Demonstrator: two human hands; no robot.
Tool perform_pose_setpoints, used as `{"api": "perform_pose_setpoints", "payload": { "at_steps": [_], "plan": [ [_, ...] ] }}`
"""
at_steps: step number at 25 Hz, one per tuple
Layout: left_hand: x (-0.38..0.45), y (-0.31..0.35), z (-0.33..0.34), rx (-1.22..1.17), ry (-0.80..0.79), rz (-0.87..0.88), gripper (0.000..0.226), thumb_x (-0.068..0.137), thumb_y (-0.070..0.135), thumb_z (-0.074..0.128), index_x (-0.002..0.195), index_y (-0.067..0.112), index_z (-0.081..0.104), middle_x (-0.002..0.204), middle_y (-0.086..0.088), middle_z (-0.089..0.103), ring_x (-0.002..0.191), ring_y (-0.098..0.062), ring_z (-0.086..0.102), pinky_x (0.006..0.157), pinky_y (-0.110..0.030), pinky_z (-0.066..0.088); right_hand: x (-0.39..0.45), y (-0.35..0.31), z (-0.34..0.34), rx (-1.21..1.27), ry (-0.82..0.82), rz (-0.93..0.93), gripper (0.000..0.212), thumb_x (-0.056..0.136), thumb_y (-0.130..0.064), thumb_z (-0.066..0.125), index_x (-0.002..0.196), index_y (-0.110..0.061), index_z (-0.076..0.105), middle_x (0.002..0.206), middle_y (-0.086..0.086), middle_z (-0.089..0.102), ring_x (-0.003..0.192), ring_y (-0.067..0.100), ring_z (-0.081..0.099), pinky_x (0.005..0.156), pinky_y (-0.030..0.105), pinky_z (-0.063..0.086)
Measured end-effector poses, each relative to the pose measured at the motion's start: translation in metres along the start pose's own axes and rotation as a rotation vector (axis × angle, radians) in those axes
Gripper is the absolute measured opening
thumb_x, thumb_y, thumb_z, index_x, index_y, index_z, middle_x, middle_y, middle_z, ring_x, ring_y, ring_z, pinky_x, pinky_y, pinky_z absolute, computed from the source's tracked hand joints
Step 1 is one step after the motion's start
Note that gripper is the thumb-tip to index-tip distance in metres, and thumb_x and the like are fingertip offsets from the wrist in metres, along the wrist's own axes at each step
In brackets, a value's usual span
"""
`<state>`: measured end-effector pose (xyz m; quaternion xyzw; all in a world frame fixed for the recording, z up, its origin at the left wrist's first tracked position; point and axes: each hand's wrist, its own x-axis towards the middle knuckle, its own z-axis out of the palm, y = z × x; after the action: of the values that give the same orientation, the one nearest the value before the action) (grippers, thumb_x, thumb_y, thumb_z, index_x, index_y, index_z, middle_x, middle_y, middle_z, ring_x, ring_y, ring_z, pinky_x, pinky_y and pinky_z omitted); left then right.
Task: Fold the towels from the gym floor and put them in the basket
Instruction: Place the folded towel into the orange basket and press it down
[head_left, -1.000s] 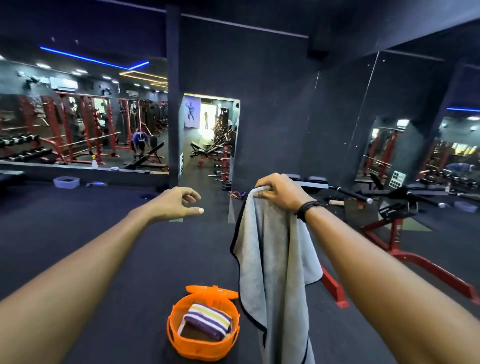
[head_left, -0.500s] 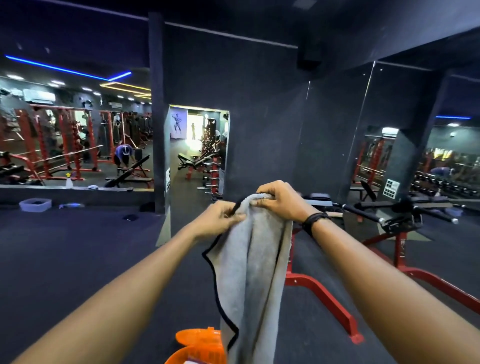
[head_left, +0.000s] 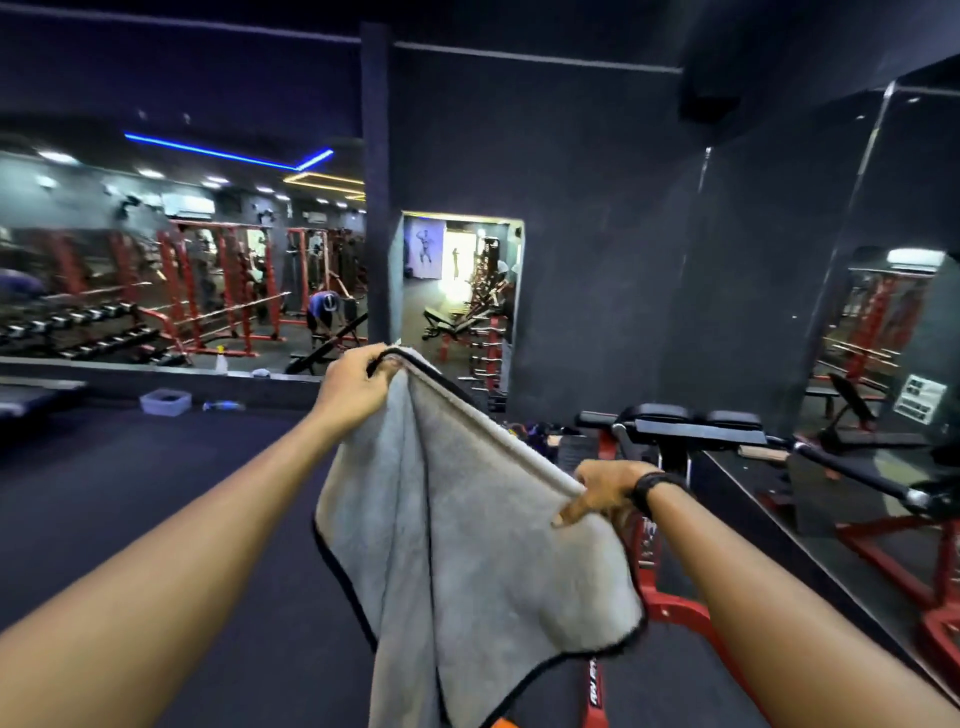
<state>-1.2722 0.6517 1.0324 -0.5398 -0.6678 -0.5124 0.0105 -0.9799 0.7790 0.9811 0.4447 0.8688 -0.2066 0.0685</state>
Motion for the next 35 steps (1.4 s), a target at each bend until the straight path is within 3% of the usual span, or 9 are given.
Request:
{"api": "perform_pose_setpoints", "payload": {
  "at_steps": [3,6,10,14,17,20,24,30,35],
  "plan": [
    [0.024,-0.008,0.005,0.137,-0.053,-0.034,0.013,0.086,0.024,0.068,0.093,0.015,0.076,0.083,-0.008,0.071,0.083,-0.014,0.061,0.068,-0.029,0.040,0.042,-0.025,-0.021,0.352,0.299,-0.254,0.065,0.059,-0.061,0.079,0.088,-0.005,0.064,0.082,0.002,0.056,0.076,0.012,0.049,0.067,0.031,0.040],
    [0.027,-0.003,0.030,0.013,-0.294,0.041,0.011,0.079,0.026,0.075,0.081,0.015,0.076,0.072,-0.004,0.068,0.070,-0.002,0.050,0.065,-0.028,0.039,0.068,-0.075,-0.036,0.498,0.323,-0.512,0.066,0.069,-0.036,0.083,0.125,-0.013,0.057,0.120,-0.002,0.059,0.107,0.007,0.053,0.095,0.028,0.045],
    [0.033,-0.004,0.037,-0.102,-0.388,0.055,0.027,0.071,0.037,0.079,0.083,0.013,0.074,0.080,-0.007,0.073,0.071,-0.005,0.055,0.064,-0.028,0.042,0.105,-0.103,-0.041,0.295,0.329,-0.699,0.014,0.078,-0.023,0.074,0.083,-0.012,0.067,0.078,-0.002,0.064,0.073,0.004,0.051,0.068,0.031,0.045],
    [0.027,-0.050,0.011,0.341,-0.576,-0.159,0.035,0.074,0.045,0.078,0.069,0.014,0.062,0.058,0.010,0.054,0.054,-0.004,0.047,0.053,-0.027,0.034,0.135,-0.094,-0.048,0.554,0.446,-0.529,0.009,0.081,-0.019,0.072,0.087,-0.013,0.074,0.086,0.001,0.071,0.080,0.009,0.056,0.074,0.032,0.049],
    [0.017,-0.065,0.018,-0.038,-0.418,-0.197,0.036,0.091,0.029,0.062,0.061,0.017,0.046,0.048,0.014,0.037,0.044,0.001,0.032,0.051,-0.027,0.024,0.139,-0.101,-0.051,0.963,0.533,-0.220,0.022,0.076,-0.013,0.078,0.086,-0.012,0.059,0.084,0.010,0.061,0.076,0.021,0.057,0.063,0.034,0.049],
    [0.019,-0.053,0.040,-0.172,-0.257,-0.098,0.006,0.095,0.020,0.056,0.094,0.016,0.051,0.078,0.006,0.053,0.069,-0.007,0.048,0.067,-0.030,0.039,0.133,-0.130,-0.052,1.368,0.440,-0.127,0.026,0.088,-0.001,0.063,0.101,-0.011,0.043,0.081,0.008,0.049,0.064,0.014,0.051,0.039,0.024,0.049],
    [0.021,-0.043,0.058,-0.129,-0.288,0.056,0.041,0.094,0.008,0.050,0.130,0.027,0.045,0.119,0.006,0.057,0.108,-0.008,0.052,0.088,-0.022,0.036,0.131,-0.155,-0.046,1.519,0.403,-0.105,0.015,0.091,0.007,0.051,0.081,-0.002,0.056,0.082,0.011,0.054,0.063,0.017,0.060,0.041,0.022,0.053],
    [0.027,-0.038,0.060,-0.093,0.026,-0.129,0.036,0.068,0.056,0.076,0.087,0.026,0.074,0.060,0.010,0.066,0.060,0.000,0.059,0.058,-0.021,0.045,0.136,-0.161,-0.035,1.428,0.469,-0.044,0.016,0.088,0.006,0.056,0.075,-0.002,0.061,0.069,0.010,0.058,0.053,0.017,0.053,0.036,0.016,0.044],
    [0.025,-0.038,0.066,-0.043,0.036,-0.232,0.047,0.052,0.055,0.086,0.077,0.021,0.066,0.063,0.010,0.063,0.065,0.002,0.057,0.053,-0.014,0.038,0.141,-0.164,-0.034,1.694,0.477,-0.003,0.007,0.085,0.012,0.055,0.085,0.006,0.058,0.082,0.018,0.060,0.047,0.018,0.064,0.039,0.023,0.051]
  ]
}}
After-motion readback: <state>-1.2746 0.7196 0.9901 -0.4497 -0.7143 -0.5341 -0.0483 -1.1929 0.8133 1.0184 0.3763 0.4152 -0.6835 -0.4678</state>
